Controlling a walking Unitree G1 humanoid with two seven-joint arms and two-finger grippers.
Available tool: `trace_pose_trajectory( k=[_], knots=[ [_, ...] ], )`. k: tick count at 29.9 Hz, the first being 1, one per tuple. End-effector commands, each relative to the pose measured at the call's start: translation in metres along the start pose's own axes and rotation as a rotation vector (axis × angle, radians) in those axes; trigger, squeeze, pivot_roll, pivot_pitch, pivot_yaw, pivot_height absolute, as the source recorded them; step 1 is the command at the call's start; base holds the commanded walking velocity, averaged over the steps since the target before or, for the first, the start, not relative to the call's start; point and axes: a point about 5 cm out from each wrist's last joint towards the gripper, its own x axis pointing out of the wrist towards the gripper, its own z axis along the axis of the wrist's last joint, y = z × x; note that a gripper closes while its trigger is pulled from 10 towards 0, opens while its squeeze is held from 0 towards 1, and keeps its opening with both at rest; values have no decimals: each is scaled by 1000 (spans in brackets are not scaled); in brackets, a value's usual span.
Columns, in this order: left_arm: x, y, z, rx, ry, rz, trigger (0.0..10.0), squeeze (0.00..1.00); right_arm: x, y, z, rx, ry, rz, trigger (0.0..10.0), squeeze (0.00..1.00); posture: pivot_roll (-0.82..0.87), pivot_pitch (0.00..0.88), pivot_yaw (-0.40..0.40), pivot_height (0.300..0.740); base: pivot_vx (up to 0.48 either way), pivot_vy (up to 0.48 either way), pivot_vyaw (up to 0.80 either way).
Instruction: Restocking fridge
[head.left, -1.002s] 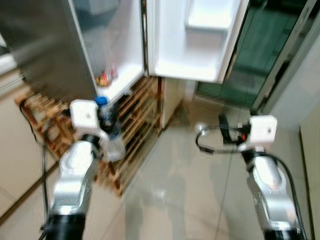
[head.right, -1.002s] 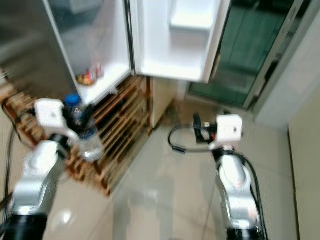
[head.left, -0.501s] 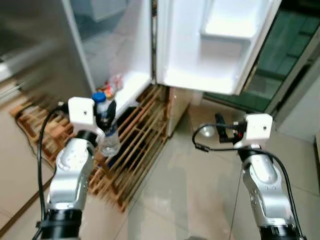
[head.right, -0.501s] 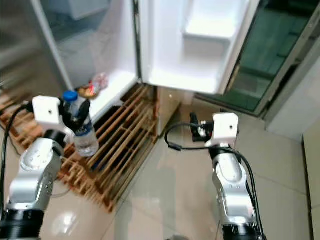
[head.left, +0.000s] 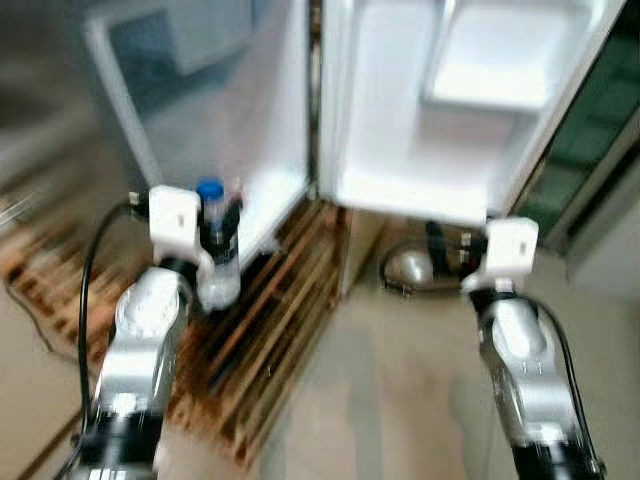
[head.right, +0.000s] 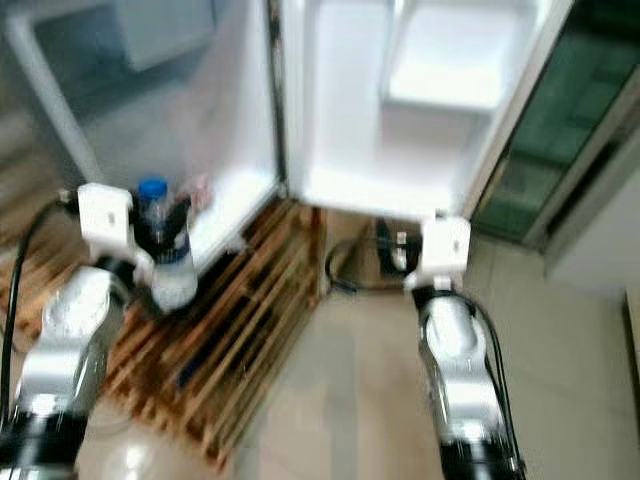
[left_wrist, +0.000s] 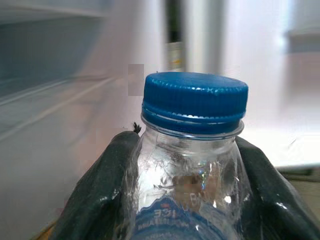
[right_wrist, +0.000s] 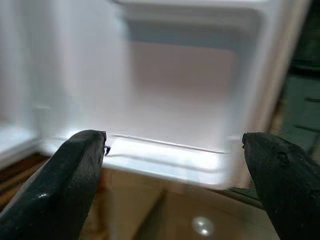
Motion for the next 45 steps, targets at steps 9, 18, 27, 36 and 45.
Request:
trace_pose_trajectory(
  k=[9, 18, 27, 36, 45],
  knots=[
    [9, 2, -3, -10, 10, -9, 10000, 0, 3, -2, -2, -9, -1, -13, 10000, 31, -34, 0, 12, 740, 189, 0, 0],
    [9, 10, -17, -82, 63, 65, 10000, 0, 5, -7, -3, -19, -4, -24, 10000, 31, -34, 0, 8, 740, 0, 0, 0],
    [11, 6, -17, -59, 48, 36, 10000, 0, 8, -4, -5, -31, 10, -13, 10000, 31, -31, 0, 4, 740, 0, 0, -353],
    [12, 2, -18, -59, 43, 31, 10000, 0, 9, -4, -5, -36, 4, -8, 10000, 31, -32, 0, 3, 740, 0, 0, -773],
    [12, -2, -17, -22, 23, 36, 10000, 0, 8, -2, -6, -35, -5, -2, 10000, 31, -33, 0, 2, 740, 206, 0, 0]
  ],
)
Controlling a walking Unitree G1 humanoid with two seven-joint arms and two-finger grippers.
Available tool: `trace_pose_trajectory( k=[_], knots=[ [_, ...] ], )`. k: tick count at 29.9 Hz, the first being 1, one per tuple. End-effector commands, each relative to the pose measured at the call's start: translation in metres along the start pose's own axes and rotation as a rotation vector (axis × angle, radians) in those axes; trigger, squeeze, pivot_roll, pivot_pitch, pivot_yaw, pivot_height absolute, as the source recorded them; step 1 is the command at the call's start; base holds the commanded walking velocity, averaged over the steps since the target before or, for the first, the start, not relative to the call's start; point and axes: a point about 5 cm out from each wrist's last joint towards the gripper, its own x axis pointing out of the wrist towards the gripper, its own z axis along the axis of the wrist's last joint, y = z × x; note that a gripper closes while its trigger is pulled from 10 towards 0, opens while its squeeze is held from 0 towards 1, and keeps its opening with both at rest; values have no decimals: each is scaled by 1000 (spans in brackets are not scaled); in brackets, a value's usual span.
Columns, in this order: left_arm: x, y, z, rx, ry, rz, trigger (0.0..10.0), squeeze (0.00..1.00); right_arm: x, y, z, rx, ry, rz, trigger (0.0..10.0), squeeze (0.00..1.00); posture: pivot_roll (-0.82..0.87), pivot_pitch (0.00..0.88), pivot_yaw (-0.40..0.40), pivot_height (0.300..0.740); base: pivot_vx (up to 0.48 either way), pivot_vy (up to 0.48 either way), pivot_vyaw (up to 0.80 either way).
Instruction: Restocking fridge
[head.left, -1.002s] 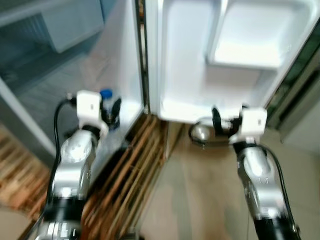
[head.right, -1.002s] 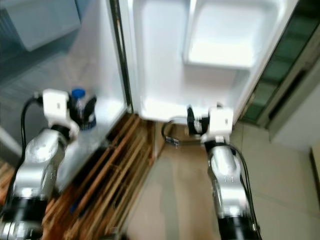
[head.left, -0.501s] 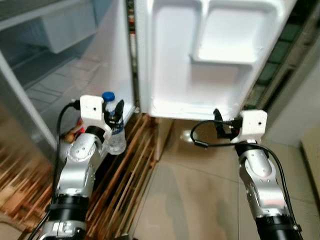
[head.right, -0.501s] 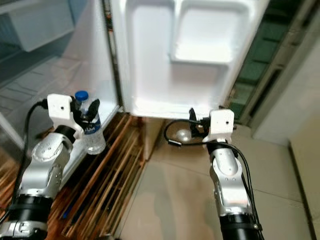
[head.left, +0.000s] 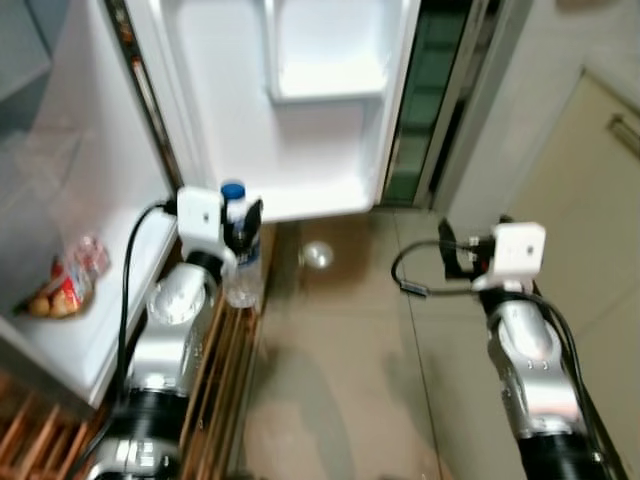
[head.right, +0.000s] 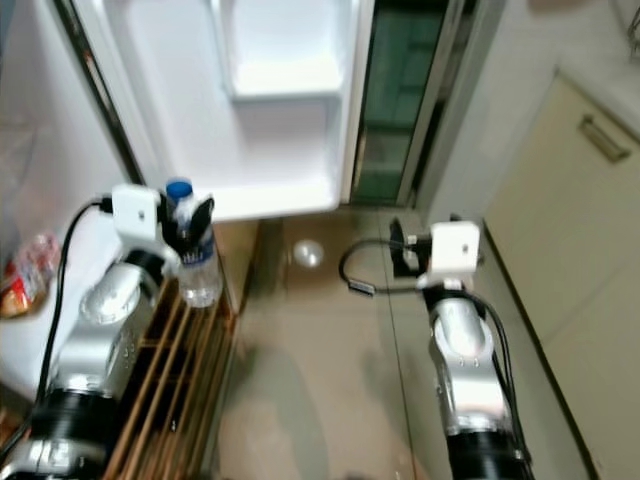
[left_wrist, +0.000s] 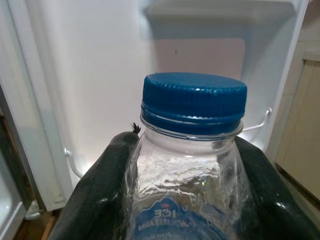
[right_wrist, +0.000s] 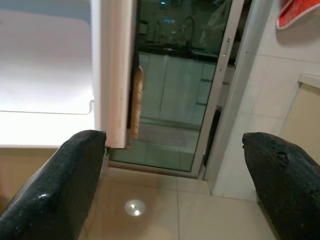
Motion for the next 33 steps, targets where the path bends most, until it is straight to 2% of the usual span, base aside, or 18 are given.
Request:
trace_pose_trajectory(
  k=[1, 14, 24, 29, 33],
  knots=[
    [2, 1, 10, 22, -53, 10, 10000, 0, 4, 1, 6, -9, -27, 9, 10000, 31, -31, 0, 3, 740, 480, 0, 0],
    [8, -6, 18, -51, -76, 67, 10000, 0, 3, 4, 5, 0, -31, 22, 10000, 31, -33, 0, 1, 740, 480, 0, 0],
    [10, -7, 27, -29, -106, 89, 10000, 0, 2, 5, 7, -4, -41, 30, 10000, 31, -47, 0, 12, 740, 468, 0, 0],
    [13, -1, 31, -26, -97, 118, 10000, 0, 0, 8, 10, -11, -54, 40, 10000, 31, -49, 0, 12, 740, 0, 0, 0],
    [14, 1, 44, -22, -123, 84, 10000, 0, -7, 8, 10, -15, -52, 49, 10000, 31, -55, 0, 19, 740, 0, 0, 0]
  ],
)
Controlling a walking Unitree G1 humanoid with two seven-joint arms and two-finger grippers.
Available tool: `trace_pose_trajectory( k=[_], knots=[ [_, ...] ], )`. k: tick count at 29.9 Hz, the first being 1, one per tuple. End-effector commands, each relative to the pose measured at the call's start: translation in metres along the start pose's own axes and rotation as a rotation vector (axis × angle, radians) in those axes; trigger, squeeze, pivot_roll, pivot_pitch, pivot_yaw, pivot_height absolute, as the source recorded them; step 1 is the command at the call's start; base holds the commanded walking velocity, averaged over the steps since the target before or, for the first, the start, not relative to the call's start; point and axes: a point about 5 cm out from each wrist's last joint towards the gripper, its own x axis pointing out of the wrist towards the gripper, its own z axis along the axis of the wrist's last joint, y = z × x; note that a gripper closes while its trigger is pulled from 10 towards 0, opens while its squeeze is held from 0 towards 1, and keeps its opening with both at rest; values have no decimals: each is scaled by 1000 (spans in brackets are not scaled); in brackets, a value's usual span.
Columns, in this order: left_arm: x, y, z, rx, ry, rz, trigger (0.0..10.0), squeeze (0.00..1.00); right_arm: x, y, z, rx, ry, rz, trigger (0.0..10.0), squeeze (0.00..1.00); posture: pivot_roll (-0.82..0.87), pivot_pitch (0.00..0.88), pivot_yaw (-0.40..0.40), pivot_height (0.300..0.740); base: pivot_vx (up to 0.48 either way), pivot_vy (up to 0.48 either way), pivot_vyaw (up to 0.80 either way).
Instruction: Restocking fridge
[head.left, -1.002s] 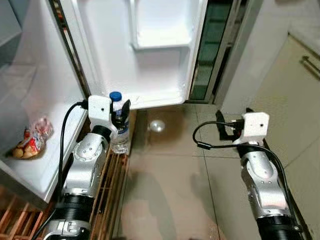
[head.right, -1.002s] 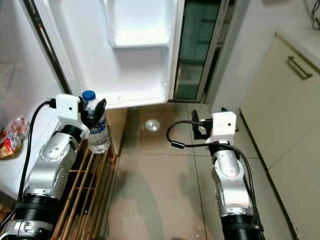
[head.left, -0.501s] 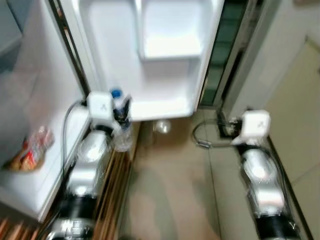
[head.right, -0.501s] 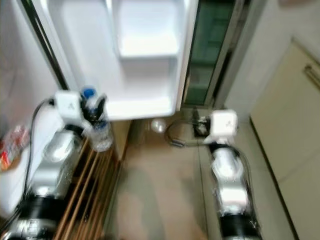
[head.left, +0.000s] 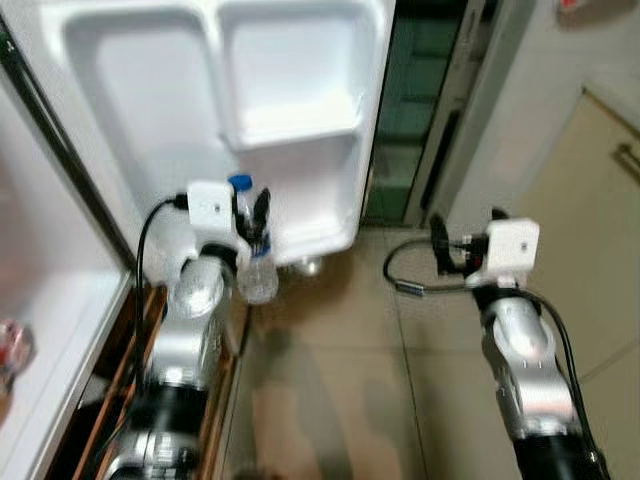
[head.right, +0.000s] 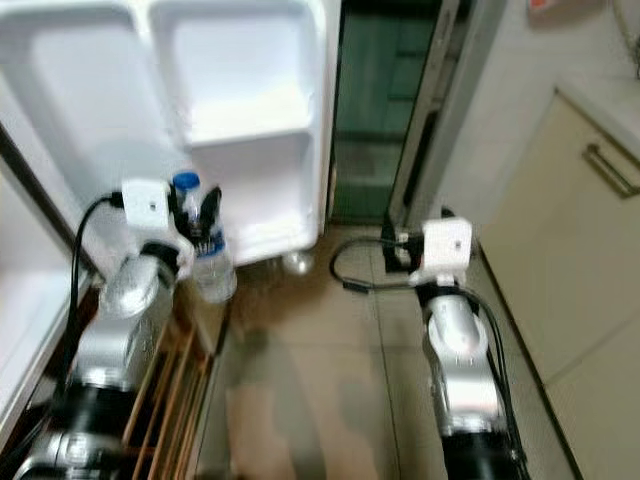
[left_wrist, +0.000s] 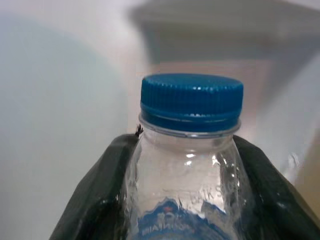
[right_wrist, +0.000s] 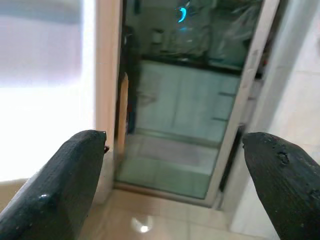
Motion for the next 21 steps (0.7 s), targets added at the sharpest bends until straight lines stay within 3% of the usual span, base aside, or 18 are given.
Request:
trace_pose_trajectory(
  k=[1, 6, 13, 18, 21],
  knots=[
    [6, -4, 27, 8, -94, -29, 10000, 0, -5, -9, 1, -18, 3, -25, 10000, 31, -56, 0, 20, 740, 0, 0, 0],
    [8, -10, 36, -10, -92, -104, 10000, 0, -4, -8, 1, -14, 7, -29, 10000, 31, -58, 0, 27, 740, 0, 0, 0],
    [20, -21, 58, -115, -150, -127, 10000, 0, -4, -6, 1, -8, 10, -30, 10000, 27, -60, 0, 29, 740, 0, 0, 0],
    [41, -42, 83, -94, -236, -169, 10000, 0, -2, -4, 1, -4, 10, -25, 10000, 31, -69, 0, 24, 740, 0, 0, 0],
    [59, -51, 97, -36, -302, -185, 10000, 0, -4, -1, 4, -4, 1, -18, 10000, 31, -93, 0, 30, 740, 0, 0, 0]
  ],
)
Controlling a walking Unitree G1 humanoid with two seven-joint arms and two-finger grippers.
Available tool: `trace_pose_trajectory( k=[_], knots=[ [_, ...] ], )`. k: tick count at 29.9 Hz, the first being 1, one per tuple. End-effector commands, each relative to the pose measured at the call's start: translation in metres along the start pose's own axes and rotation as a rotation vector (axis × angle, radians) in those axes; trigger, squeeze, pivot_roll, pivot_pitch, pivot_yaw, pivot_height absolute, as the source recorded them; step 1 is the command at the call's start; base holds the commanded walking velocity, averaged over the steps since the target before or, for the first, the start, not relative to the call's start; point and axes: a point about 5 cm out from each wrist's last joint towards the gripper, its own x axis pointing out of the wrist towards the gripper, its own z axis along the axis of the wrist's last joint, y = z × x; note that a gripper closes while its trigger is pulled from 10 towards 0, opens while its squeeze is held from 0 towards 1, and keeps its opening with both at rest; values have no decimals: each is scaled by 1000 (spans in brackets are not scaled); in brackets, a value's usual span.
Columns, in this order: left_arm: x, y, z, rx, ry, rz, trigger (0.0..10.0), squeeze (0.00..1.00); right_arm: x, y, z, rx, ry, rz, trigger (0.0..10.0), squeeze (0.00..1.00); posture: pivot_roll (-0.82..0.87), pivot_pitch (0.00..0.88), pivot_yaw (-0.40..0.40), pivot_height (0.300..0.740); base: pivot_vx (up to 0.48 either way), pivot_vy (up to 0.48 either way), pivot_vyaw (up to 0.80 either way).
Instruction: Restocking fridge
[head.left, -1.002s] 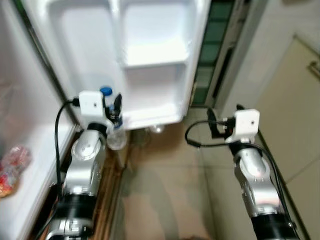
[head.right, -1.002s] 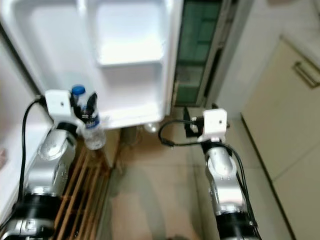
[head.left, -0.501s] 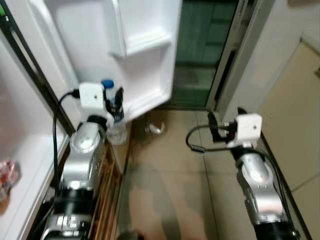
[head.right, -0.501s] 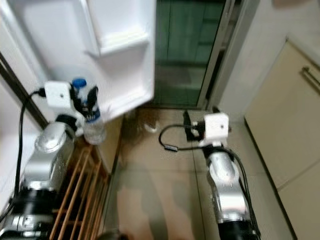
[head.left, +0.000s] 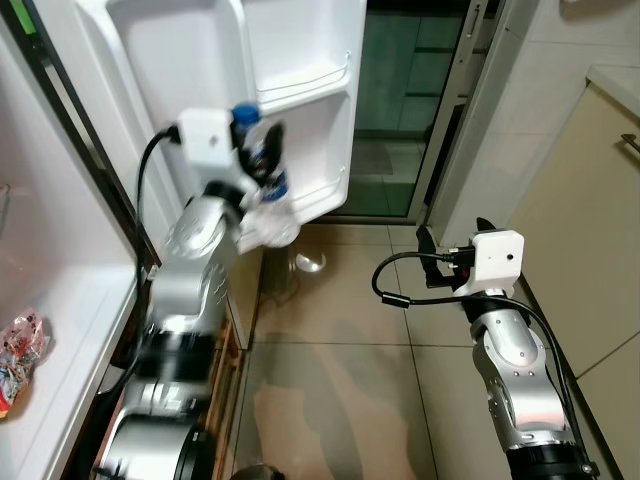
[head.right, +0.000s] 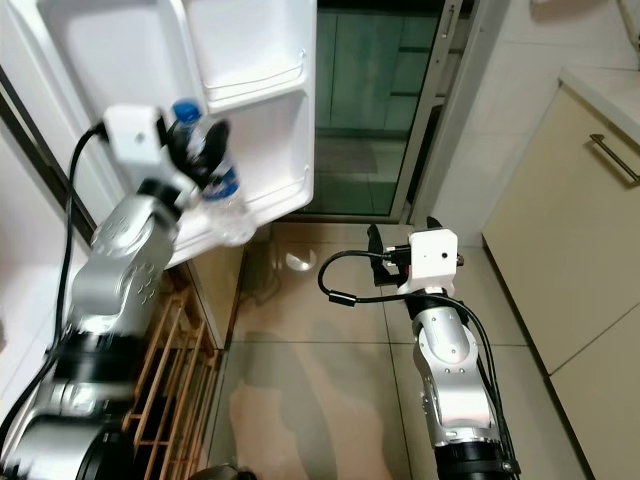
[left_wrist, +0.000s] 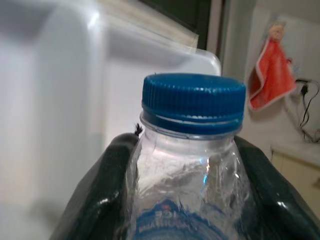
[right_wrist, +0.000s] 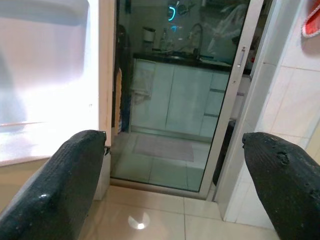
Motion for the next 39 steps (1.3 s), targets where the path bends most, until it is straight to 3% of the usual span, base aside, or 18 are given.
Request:
trace_pose_trajectory(
  k=[1, 6, 9, 10, 11, 14, 21, 24, 30, 31, 39],
  knots=[
    [8, -3, 3, 41, -33, -17, 10000, 0, 0, 1, 6, -2, -15, 1, 10000, 27, -110, 0, 38, 740, 0, 0, 0],
    [18, -5, -2, 85, -35, -49, 10000, 0, -9, 7, 17, 48, -32, 22, 10000, 27, -168, 0, 75, 740, 0, 0, 0],
    [20, -9, -8, 204, -54, -103, 10000, 0, -17, 13, 24, 60, -29, 49, 10000, 27, -200, 0, 94, 740, 0, 0, 0],
    [20, -9, -8, 204, -54, -103, 10000, 0, -17, 13, 24, 60, -29, 49, 10000, 27, -200, 0, 94, 740, 0, 0, 0],
    [18, -9, -9, 257, -74, -133, 10000, 0, -23, 12, 24, 55, -22, 42, 10000, 27, -210, 0, 99, 740, 0, 0, 0],
    [12, -7, -9, 302, -95, -158, 10000, 0, -32, 8, 23, 49, -2, 17, 10000, 31, -217, 13, 102, 740, 0, 0, 0],
    [4, 0, -13, 413, -148, -180, 10000, 0, -42, 7, 23, 45, 40, 14, 10000, 31, -221, 41, 97, 740, 0, 0, 0],
    [-3, -3, -11, 483, -219, -185, 10000, 0, -47, 7, 23, 36, 55, 12, 10000, 31, -220, 60, 94, 740, 0, 0, 0],
    [-17, -8, -15, 522, -293, -158, 10000, 0, -52, 7, 25, 36, 71, 7, 10000, 24, -219, 92, 80, 740, 0, 0, 0],
    [-27, -3, -27, 538, -272, -91, 10000, 0, -53, 8, 24, 35, 85, 13, 10000, 27, -221, 97, 76, 740, 0, 0, 0],
    [-48, 19, -65, 576, -100, 53, 10000, 0, -60, 8, 25, 25, 111, 25, 10000, 27, -237, 114, 58, 740, 0, 0, 0]
  ],
)
